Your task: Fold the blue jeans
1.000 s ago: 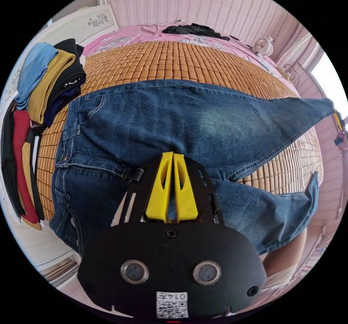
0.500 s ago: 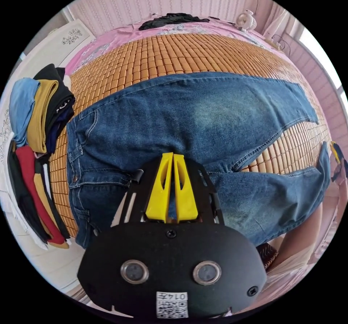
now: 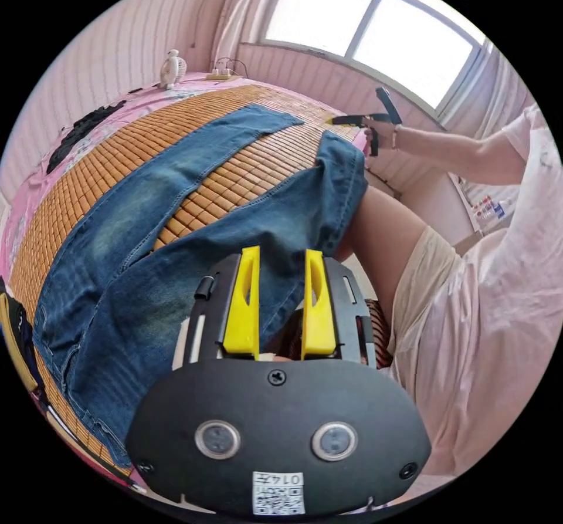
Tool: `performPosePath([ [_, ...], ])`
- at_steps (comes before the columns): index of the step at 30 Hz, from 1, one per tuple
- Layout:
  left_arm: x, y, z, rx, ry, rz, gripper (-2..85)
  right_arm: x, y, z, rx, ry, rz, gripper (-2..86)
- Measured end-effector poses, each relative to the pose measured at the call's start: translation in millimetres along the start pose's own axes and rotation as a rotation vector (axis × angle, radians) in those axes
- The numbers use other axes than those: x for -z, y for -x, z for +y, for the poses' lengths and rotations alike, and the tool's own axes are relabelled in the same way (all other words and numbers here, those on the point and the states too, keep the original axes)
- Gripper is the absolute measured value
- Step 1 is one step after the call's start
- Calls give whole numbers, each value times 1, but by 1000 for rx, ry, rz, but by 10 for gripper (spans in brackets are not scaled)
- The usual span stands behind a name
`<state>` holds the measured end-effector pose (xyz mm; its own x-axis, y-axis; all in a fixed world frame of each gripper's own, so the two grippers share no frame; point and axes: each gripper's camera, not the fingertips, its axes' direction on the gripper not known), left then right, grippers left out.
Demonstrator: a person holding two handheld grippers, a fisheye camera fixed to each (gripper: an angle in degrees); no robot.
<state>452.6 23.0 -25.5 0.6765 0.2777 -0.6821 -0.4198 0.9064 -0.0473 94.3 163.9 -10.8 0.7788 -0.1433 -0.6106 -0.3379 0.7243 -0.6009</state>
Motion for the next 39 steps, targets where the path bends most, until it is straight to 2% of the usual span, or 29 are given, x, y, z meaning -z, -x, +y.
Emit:
performPosePath([
  [2,-11,-6,-13,-16,26,3,119,-26,4,-4,-4,156,59,147],
  [4,-17,-5,-25,-9,30,-1,114,-33,3,2,-29,209,104,106],
  [9,-16,-3,-36,49,24,23,104,0,6,16,26,154,67,27],
  [12,-8,-5,-23,76,12,33,100,56,-3,21,29,-14,-35,14],
  [14,-2,-6,-13,81,19,26,98,128,-17,28,3,-239,-159,10],
  [16,9,-7,-4,89,9,24,98,175,-31,43,-44,-376,-245,11],
  [17,17,-7,2,99,-9,16,99,190,-41,54,-88,-405,-225,13],
  [19,28,-6,10,115,-35,6,100,190,-56,70,-152,-362,-174,19],
  [21,37,-1,20,143,-41,-1,102,172,-70,86,-234,-241,-85,29],
  [23,40,5,27,172,-31,-7,103,154,-78,107,-321,-171,-10,70],
  [25,44,11,33,206,-33,-7,104,148,-77,118,-339,-171,-13,120],
  [28,54,20,38,231,-43,-22,105,141,-72,121,-345,-180,-17,135],
  [34,71,41,56,311,-34,-37,105,103,-60,67,-266,-78,51,147],
  [39,106,76,118,601,-132,3,100,58,-62,7,-278,0,73,153],
])
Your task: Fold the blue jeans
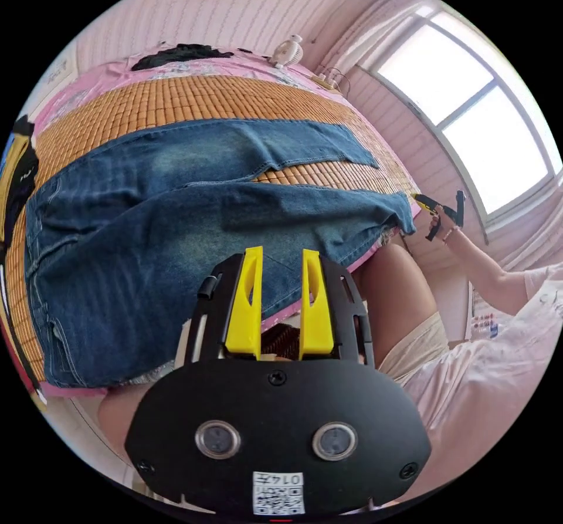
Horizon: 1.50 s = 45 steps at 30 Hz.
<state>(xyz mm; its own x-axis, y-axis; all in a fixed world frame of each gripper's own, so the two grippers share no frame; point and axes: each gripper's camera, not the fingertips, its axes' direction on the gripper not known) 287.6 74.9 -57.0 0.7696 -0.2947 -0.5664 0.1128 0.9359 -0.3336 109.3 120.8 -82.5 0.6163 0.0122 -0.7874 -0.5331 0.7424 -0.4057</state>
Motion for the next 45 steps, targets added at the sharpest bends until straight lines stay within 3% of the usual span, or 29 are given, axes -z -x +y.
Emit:
performPosePath([
  [4,35,40,25,142,-29,-40,97,-50,-4,-17,-46,164,43,137],
  [5,51,54,33,194,-60,-45,97,-46,0,-9,-16,83,12,122],
  [9,121,104,76,391,-301,-33,91,-40,2,-1,-61,116,-73,68],
  [15,201,151,151,572,-472,-158,86,63,20,-41,75,-58,-176,45],
  [18,224,161,177,608,-514,-195,86,77,42,-90,114,-79,-133,57],
  [21,234,171,196,639,-539,-190,91,52,71,-116,111,28,77,80],
  [23,237,176,205,649,-546,-189,97,45,100,-104,123,45,166,92],
  [32,219,230,228,765,-444,-239,116,62,130,72,186,53,-30,95],
  [37,192,265,204,817,-338,-130,151,79,118,152,135,153,-10,70],
  [41,169,279,175,818,-93,-194,113,94,105,180,61,198,-44,67],
  [43,171,277,167,818,-80,-151,77,103,103,183,57,193,-45,64],
  [45,190,263,153,708,-174,-137,53,113,102,183,61,179,-32,62],
])
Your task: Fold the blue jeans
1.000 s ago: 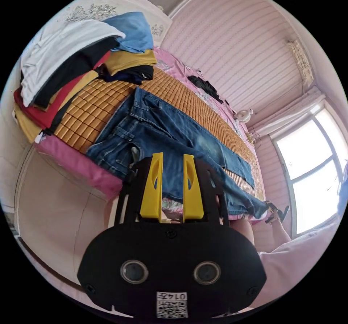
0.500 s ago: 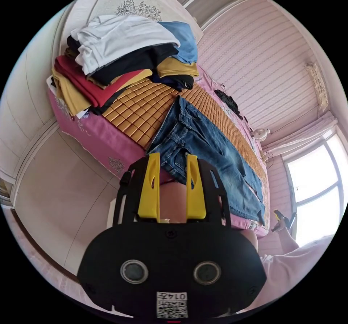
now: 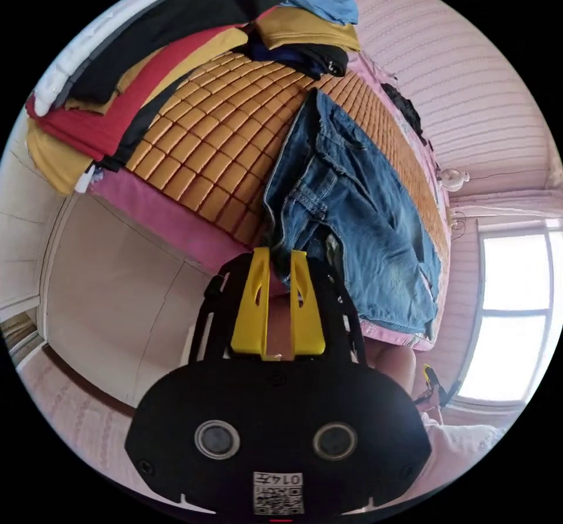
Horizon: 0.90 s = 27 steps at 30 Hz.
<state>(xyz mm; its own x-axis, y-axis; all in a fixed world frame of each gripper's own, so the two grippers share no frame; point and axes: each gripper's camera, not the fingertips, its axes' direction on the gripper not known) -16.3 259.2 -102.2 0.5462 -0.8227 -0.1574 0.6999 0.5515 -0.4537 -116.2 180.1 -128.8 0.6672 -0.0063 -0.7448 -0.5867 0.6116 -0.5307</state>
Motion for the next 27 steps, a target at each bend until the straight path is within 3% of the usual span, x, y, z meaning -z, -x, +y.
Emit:
performPosePath([
  [5,56,-9,-16,-5,-258,10,50,21,-1,-1,25,-62,-51,65],
  [8,45,21,-19,165,-225,-108,57,22,-4,1,40,-63,-59,76],
  [11,39,34,6,238,-238,-68,51,23,-20,11,16,-74,-69,82],
  [13,36,20,25,156,-263,-50,51,19,-36,19,-15,-71,-74,86],
  [19,0,-95,81,-320,-106,-56,54,-9,-102,24,-179,-28,-104,102],
  [27,-105,-290,156,-957,50,-38,109,-33,-200,-5,-491,-162,-290,115],
])
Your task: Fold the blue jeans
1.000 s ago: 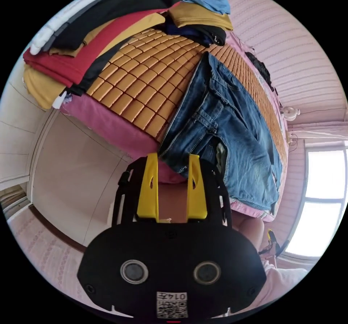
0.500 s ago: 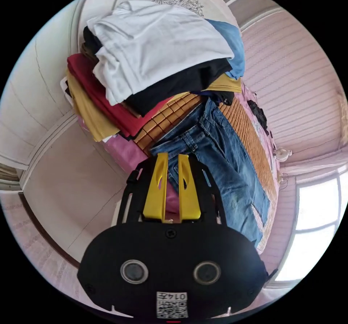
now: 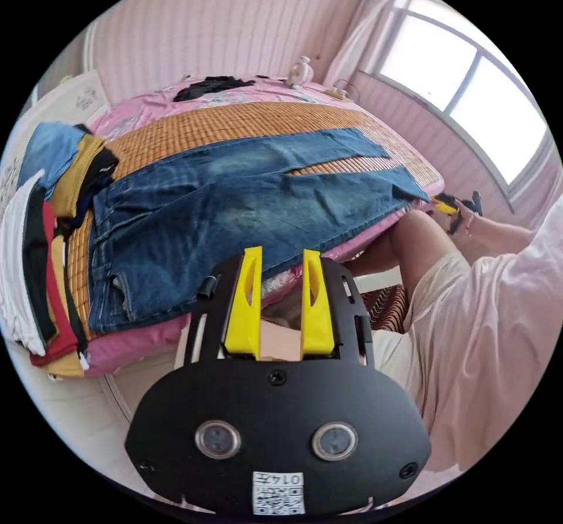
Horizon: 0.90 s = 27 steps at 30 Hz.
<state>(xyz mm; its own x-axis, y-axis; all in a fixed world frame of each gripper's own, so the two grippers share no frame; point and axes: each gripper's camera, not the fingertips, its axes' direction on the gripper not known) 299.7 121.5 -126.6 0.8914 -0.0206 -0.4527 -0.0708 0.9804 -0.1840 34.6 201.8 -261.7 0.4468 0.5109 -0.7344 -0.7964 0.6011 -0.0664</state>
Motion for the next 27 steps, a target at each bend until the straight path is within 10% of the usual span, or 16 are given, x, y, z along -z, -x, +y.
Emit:
performPosePath([
  [15,-176,-167,-147,-316,211,160,116,38,14,-96,289,-90,-153,56],
  [22,-232,-195,-170,-334,324,146,116,32,-55,-59,87,-86,102,115],
  [27,-249,-199,-179,-281,342,161,115,29,-122,-21,-169,-111,-156,114],
])
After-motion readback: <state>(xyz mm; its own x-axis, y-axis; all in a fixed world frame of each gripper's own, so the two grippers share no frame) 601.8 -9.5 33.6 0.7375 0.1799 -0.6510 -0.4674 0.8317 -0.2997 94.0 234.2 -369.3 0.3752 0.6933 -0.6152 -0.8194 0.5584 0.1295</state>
